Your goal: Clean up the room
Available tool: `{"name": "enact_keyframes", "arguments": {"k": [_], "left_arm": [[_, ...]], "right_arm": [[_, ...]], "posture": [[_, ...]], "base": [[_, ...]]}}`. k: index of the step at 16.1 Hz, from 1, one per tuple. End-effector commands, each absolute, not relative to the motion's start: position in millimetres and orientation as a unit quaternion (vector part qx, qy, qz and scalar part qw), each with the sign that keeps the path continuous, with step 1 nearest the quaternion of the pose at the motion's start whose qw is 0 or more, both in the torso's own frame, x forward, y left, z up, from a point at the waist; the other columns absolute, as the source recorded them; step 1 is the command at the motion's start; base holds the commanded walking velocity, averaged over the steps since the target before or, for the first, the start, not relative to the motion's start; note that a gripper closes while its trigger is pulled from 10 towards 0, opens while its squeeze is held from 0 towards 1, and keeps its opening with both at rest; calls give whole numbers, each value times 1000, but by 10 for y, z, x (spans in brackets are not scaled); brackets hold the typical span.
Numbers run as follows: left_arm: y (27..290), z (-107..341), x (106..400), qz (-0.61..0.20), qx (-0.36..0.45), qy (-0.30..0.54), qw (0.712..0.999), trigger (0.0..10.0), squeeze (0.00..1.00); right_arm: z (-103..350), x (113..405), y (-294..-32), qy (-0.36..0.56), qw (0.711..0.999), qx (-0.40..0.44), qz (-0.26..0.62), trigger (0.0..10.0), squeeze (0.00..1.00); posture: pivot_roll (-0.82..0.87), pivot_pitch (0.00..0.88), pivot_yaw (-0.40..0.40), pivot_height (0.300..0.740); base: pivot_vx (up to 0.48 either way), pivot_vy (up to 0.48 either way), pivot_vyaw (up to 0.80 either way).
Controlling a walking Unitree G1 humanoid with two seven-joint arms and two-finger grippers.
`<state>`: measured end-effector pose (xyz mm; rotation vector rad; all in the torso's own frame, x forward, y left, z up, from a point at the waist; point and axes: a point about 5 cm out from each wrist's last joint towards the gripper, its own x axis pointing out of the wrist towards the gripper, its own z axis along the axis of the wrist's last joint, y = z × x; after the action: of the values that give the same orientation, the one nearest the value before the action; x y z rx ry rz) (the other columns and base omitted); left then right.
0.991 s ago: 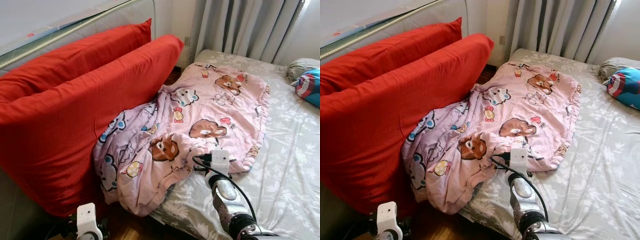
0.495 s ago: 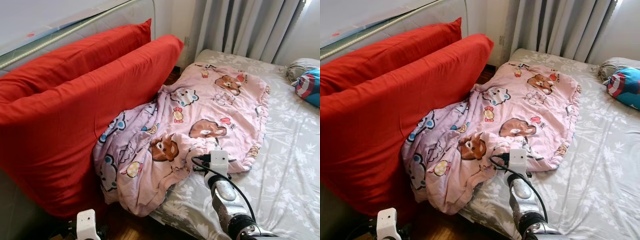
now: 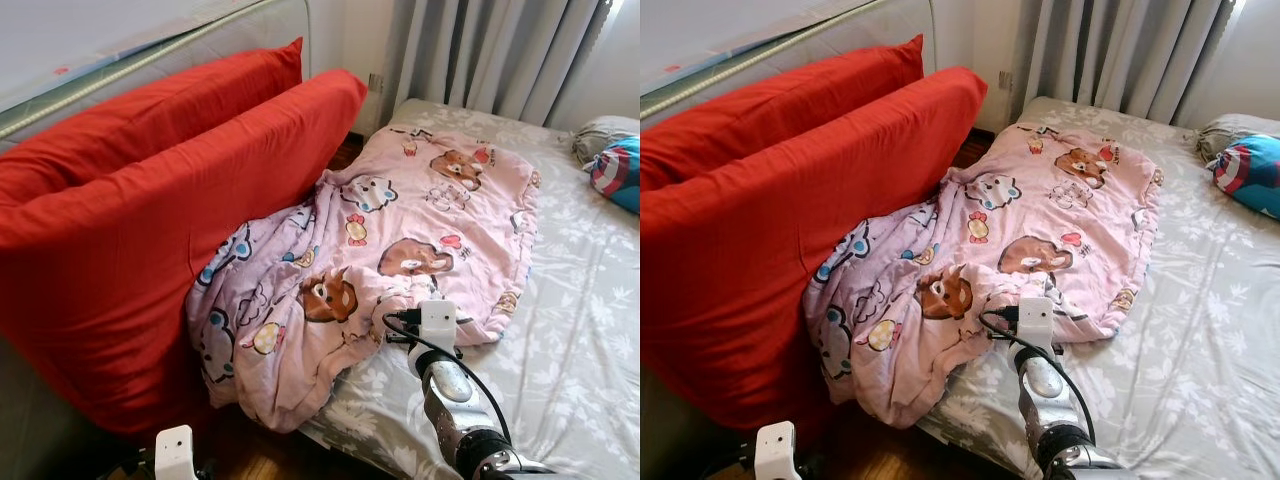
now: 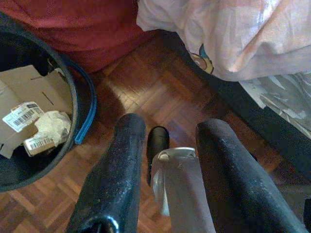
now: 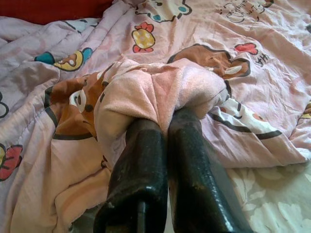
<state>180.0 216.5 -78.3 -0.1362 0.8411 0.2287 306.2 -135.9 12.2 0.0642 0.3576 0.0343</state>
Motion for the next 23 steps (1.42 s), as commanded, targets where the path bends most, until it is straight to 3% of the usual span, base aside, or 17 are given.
{"name": "enact_keyframes", "arguments": {"k": [1,13,23], "left_arm": [[2164,-827,1722,114,-67,426,895,10000,0],[2211,-867,1622,119,-68,444,886,10000,0],[2203,-866,1628,114,-63,444,887,10000,0]], "right_arm": [[127,3058,-1352,173,984,28,19,10000,0],[165,3082,-1391,160,987,29,2,10000,0],[318,3134,-1398,90,995,36,-11,10000,0]], "posture": [[-9,36,-31,740],[-7,54,-31,740],[-6,59,-28,740]], "base": [[-274,0,0],[-287,0,0],[-288,0,0]]}}
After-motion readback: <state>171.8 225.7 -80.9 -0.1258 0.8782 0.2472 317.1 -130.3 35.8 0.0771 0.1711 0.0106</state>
